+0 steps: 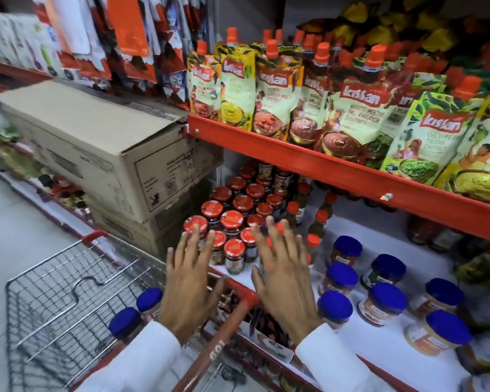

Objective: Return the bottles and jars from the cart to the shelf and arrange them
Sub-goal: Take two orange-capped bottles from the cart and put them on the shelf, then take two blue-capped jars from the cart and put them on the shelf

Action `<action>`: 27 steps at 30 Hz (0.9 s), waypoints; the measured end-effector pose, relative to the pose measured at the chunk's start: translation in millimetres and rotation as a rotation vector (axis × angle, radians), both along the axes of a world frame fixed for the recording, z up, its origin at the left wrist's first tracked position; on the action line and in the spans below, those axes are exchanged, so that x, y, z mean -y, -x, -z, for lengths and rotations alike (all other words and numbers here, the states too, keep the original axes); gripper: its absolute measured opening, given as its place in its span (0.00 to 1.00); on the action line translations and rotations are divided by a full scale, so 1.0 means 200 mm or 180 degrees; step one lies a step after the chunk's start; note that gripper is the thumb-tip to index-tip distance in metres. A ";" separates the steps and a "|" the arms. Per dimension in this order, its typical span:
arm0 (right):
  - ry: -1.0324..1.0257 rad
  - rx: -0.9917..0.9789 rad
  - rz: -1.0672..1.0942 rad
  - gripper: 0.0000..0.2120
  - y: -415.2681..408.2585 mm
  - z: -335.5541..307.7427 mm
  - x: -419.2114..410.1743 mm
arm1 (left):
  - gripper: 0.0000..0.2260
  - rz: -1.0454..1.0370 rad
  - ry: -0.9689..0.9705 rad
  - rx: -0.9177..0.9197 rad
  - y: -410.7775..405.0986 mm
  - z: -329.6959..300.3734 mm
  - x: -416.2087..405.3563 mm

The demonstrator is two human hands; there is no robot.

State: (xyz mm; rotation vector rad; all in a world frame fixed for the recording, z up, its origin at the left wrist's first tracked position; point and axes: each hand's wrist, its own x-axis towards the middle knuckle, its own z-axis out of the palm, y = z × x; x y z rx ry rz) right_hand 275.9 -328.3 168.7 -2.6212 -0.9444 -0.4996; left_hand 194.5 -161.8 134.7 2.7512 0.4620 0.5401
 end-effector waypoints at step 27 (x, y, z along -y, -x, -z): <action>0.0309 -0.4002 -0.0785 0.19 -0.01 1.10 -1.26 | 0.23 -0.2614 0.3616 -0.0413 0.57 0.87 -0.73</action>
